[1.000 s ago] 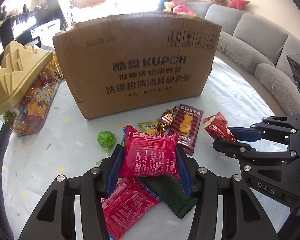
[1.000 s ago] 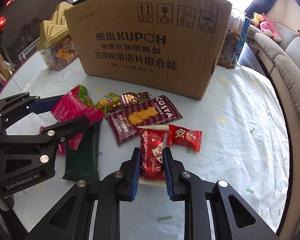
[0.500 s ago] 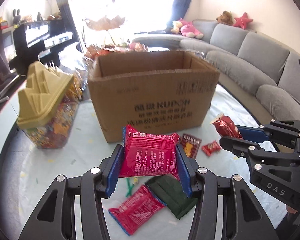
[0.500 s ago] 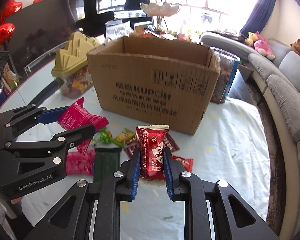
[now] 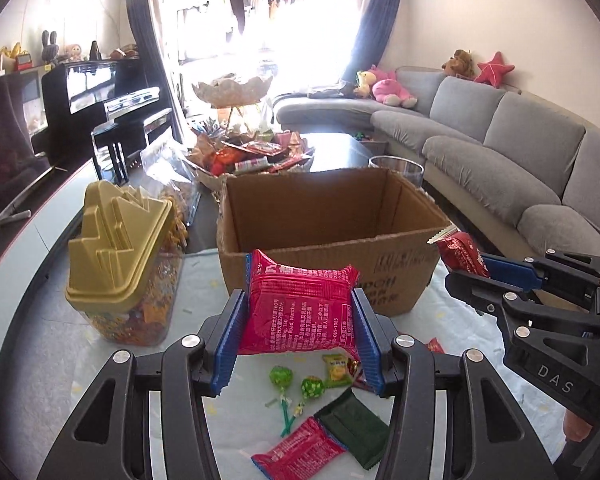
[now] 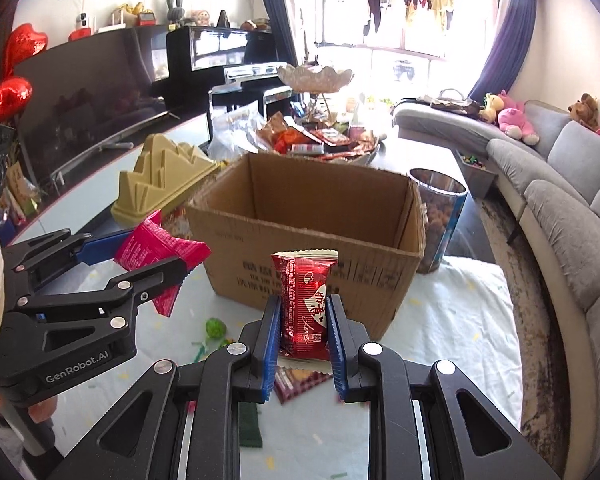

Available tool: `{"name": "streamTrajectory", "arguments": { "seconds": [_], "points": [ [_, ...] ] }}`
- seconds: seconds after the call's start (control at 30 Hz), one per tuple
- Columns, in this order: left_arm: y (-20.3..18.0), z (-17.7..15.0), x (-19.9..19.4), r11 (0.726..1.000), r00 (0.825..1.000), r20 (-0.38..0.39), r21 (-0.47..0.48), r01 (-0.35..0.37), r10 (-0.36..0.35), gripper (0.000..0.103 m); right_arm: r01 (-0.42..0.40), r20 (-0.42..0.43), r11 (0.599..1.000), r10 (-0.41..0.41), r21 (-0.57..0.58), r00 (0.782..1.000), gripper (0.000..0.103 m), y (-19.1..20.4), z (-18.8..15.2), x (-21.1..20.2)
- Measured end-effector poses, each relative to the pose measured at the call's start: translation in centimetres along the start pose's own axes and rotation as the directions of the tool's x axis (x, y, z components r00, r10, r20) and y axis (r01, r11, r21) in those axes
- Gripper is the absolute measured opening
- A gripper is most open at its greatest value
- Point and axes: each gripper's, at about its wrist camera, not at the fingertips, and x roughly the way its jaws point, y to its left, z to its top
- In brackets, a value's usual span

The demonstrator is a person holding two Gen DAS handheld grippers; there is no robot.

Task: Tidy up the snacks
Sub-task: 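Lift both snacks over the box and release them inside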

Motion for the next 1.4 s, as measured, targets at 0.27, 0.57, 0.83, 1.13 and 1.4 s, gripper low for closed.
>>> {"name": "streamTrajectory", "arguments": {
  "seconds": [0.27, 0.57, 0.83, 1.13, 1.4],
  "points": [
    [0.5, 2.7, 0.1, 1.0, 1.0, 0.026, 0.006, -0.013, 0.013, 0.051, 0.01, 0.033, 1.0, -0.01, 0.013, 0.999, 0.023, -0.4, 2.7, 0.0],
    [1.2, 5.7, 1.6, 0.999, 0.999, 0.036, 0.014, -0.029, 0.028, 0.051, 0.043, 0.039, 0.999, -0.043, 0.011, 0.998, 0.023, -1.1, 5.4, 1.4],
    [1.8, 7.9, 4.8, 1.0, 1.0, -0.002, 0.003, -0.016, 0.016, 0.051, 0.046, 0.021, 0.998, -0.047, 0.044, 0.999, 0.023, -2.7, 7.5, 3.7],
    [2.0, 8.9, 8.4, 1.0, 0.998, -0.059, 0.007, -0.012, 0.012, 0.052, 0.045, -0.026, 0.998, -0.044, 0.052, 0.999, 0.023, -3.6, 8.6, 7.1],
    [2.6, 8.6, 8.8, 0.998, 0.996, -0.059, 0.005, -0.067, 0.067, 0.085, 0.115, -0.033, 0.992, -0.113, 0.043, 0.993, 0.048, -4.3, 8.9, 8.9]
  ]
}}
